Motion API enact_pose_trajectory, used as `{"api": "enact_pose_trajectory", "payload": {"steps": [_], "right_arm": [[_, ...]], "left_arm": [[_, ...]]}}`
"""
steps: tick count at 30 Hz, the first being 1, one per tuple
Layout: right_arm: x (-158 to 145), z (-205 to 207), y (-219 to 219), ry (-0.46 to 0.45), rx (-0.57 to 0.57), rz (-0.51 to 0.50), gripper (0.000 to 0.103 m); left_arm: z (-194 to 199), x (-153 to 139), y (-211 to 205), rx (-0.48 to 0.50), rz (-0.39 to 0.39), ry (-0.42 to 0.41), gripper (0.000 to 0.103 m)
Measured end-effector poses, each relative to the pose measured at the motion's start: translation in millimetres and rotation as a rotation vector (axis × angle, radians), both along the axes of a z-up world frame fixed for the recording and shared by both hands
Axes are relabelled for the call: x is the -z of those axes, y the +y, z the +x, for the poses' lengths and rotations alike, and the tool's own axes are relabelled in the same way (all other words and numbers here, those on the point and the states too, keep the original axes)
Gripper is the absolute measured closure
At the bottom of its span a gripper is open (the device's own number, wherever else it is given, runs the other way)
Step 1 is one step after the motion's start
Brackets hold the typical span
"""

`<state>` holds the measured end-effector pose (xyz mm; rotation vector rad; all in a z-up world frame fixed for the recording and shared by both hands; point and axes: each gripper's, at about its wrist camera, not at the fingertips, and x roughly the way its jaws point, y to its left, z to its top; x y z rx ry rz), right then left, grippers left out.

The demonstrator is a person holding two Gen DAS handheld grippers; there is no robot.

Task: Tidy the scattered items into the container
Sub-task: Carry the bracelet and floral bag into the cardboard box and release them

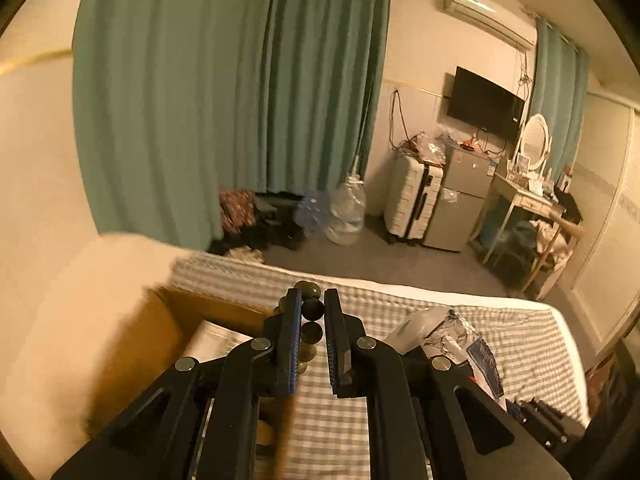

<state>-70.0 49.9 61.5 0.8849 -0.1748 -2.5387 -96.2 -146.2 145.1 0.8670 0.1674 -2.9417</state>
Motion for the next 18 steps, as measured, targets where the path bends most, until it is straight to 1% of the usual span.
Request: {"api": "enact_pose_trajectory", "payload": {"steps": [2,4,5,7,9,11,13,14,15,16,17,18], "right_arm": [[-6,2,-30,-0.011,-0.032,-0.012,0.071],[-5,3,-61,-0.036,-0.063,-0.023,0.071],[-2,0,-78,-0.055,-0.074,-0.014,0.071],[11,-2,-105,-0.086,-0.080,0.016,0.071],[24,-7,-126,-0.123,-0.083,0.043,0.071],[40,-12,-146,-0.162,-0.101,0.065,0.071],[52,-8,-160,-0.185,-0.110,0.083,0.065],[56,-8,-166,-0.191,-0.113,0.096,0.058],[60,-9,-167,-0.191,-0.114,0.113,0.033],[62,-8,-168,-0.183,-0.093,0.153,0.022],[61,-5,-166,-0.159,-0.050,0.210,0.007],[58,1,-166,-0.129,-0.018,0.249,0.007]], "left_arm": [[7,-6,-21,-0.003,-0.024,0.004,0.093],[19,-7,-46,-0.015,-0.006,0.015,0.093],[23,-4,-57,-0.016,0.000,0.003,0.093],[28,5,-78,-0.045,-0.004,-0.020,0.093],[29,22,-95,-0.061,0.003,-0.052,0.093],[27,39,-107,-0.056,0.014,-0.098,0.093],[25,56,-116,-0.059,0.014,-0.136,0.092],[23,64,-121,-0.053,0.011,-0.158,0.090],[22,69,-124,-0.046,0.003,-0.180,0.086],[19,75,-127,-0.033,-0.021,-0.214,0.067],[18,80,-129,-0.034,-0.050,-0.239,0.029],[18,84,-131,-0.048,-0.085,-0.255,0.012]]}}
